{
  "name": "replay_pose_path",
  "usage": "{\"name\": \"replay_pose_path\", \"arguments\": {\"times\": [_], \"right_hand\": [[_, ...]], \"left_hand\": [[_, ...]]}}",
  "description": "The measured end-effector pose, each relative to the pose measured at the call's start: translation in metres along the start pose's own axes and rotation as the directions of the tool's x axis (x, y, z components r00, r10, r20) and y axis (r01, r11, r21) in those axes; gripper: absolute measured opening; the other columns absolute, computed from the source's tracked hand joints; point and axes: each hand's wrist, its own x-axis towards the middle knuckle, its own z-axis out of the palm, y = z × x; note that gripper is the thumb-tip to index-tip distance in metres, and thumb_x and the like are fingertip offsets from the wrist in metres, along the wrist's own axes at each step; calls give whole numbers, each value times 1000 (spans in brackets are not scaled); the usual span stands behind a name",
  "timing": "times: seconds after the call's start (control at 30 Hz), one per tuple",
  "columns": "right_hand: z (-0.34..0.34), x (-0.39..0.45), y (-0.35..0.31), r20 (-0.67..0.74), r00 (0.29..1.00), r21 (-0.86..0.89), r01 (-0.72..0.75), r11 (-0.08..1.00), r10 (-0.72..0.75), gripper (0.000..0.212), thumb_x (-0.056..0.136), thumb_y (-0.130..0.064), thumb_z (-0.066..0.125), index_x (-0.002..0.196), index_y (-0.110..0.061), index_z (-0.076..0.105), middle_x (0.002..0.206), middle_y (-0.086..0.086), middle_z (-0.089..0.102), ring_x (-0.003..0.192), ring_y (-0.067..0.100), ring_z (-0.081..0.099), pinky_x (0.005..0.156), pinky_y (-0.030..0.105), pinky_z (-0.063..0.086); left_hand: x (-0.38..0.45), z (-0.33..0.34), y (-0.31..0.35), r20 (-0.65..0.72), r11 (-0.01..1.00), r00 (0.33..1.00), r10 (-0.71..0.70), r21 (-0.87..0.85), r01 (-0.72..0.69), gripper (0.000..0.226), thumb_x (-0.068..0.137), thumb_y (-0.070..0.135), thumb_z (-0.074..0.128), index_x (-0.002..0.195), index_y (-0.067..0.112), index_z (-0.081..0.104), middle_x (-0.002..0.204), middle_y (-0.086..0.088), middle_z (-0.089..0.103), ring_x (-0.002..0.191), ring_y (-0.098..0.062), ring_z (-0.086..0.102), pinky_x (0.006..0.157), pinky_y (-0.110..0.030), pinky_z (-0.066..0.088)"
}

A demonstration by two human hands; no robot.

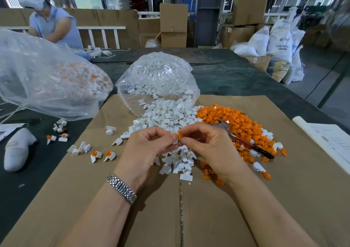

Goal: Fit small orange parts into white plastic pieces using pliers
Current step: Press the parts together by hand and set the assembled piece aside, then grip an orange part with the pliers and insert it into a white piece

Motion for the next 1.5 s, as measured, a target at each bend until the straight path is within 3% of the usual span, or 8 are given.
{"name": "replay_pose_path", "arguments": {"times": [0.4, 0.73, 0.8, 0.87, 0.97, 1.2, 1.37, 1.5], "right_hand": [[-3, 0, -1, 3, 989, 152, -146, 978, 147, 16, 90, -21, 75, 105, -16, 78, 97, 4, 77, 89, 16, 73, 78, 20, 55], [-8, 0, -3, -95, 992, -80, -92, 993, 84, 15, 92, -30, 74, 105, -26, 76, 99, -8, 75, 92, 5, 70, 83, 21, 57], [-16, 0, -5, -288, 958, -496, -155, 855, 7, 27, 92, -41, 70, 116, -27, 69, 112, -11, 68, 103, 0, 62, 89, 19, 53], [-28, -1, -7, -400, 916, -803, -370, 467, 38, 51, 92, -53, 64, 130, -20, 57, 131, 2, 54, 123, 18, 51, 101, 37, 46], [-42, 0, -11, -482, 823, -818, -546, 181, 301, 69, 88, -62, 63, 133, -11, 51, 140, 15, 45, 134, 35, 40, 107, 57, 35], [-47, 8, -21, -416, 853, -841, -493, 222, 316, 40, 88, -49, 68, 75, -19, 47, 94, 4, 56, 98, 28, 57, 101, 55, 41], [-51, 12, -35, -376, 889, -808, -452, 378, 261, 33, 94, -43, 60, 77, -15, 57, 72, 3, 56, 65, 19, 53, 58, 32, 37], [-49, 12, -62, -284, 910, -635, -415, 651, 302, 22, 98, -31, 59, 87, -13, 65, 75, 14, 67, 60, 17, 58, 57, 32, 44]], "left_hand": [[1, -2, 2, 71, 999, 997, -39, -32, 41, 21, 68, 15, 85, 82, 1, 79, 95, -23, 77, 89, -31, 77, 75, -25, 61], [6, -4, -3, -12, 1000, 1000, -23, 11, 23, 28, 64, 16, 86, 83, -2, 75, 90, -22, 77, 86, -30, 77, 71, -23, 60], [9, -7, -3, -15, 996, 998, -55, -67, 54, 27, 59, 16, 89, 79, 2, 77, 94, -22, 77, 89, -30, 77, 71, -22, 59], [10, -10, -4, -15, 992, 998, -66, -107, 64, 28, 53, 19, 92, 75, 7, 79, 97, -22, 77, 88, -28, 77, 70, -21, 59], [13, -12, -5, -38, 988, 997, -66, -144, 60, 24, 54, 18, 93, 73, 11, 80, 98, -21, 77, 87, -27, 77, 68, -21, 59], [15, -16, -5, -34, 982, 995, -96, -166, 89, 16, 60, 15, 90, 72, 11, 80, 98, -21, 76, 89, -27, 76, 72, -24, 61], [16, -16, -6, -17, 981, 994, -109, -166, 104, 9, 62, 14, 87, 68, 13, 79, 93, -16, 78, 94, -28, 75, 80, -26, 62], [18, -19, -5, 1, 969, 992, -123, -218, 120, 13, 65, 11, 85, 73, 6, 76, 96, -15, 78, 94, -25, 76, 83, -29, 62]]}}
